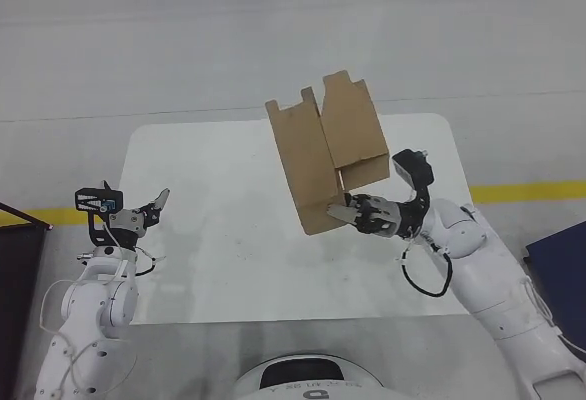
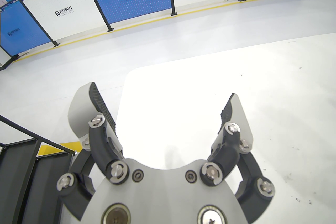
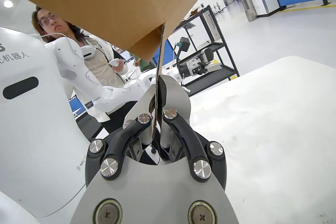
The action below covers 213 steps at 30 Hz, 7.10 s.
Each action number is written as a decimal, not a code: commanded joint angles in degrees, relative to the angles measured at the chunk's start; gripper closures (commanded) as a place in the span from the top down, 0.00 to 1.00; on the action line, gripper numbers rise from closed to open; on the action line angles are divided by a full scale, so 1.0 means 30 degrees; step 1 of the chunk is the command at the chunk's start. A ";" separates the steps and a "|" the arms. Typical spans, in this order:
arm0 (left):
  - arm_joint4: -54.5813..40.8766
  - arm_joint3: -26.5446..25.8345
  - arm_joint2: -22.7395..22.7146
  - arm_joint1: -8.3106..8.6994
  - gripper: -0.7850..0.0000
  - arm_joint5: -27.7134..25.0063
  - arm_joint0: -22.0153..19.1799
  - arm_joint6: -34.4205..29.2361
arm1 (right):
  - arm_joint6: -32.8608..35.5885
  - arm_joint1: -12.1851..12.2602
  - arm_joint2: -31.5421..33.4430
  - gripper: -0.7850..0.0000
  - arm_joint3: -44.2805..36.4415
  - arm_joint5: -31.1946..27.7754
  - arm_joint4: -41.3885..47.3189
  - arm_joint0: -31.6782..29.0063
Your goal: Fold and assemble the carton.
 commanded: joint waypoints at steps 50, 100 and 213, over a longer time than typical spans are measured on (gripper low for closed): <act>-1.4613 -0.0212 -0.0398 0.0931 1.00 -1.4961 -0.2311 -1.0898 | -0.3994 0.0542 0.1035 0.00 -0.0238 0.0368 -0.7489 -0.1136; -3.7714 0.8383 1.0071 -0.0013 0.62 -1.0723 -1.2888 -2.3280 | -0.4724 0.1065 -0.0290 0.00 -0.1555 0.0005 -0.8974 -0.1655; 3.3266 -0.6259 0.5089 0.4130 0.00 0.4174 -1.0594 1.8604 | -0.7930 0.2257 0.6012 1.00 -0.1755 0.0005 -0.7888 -0.5197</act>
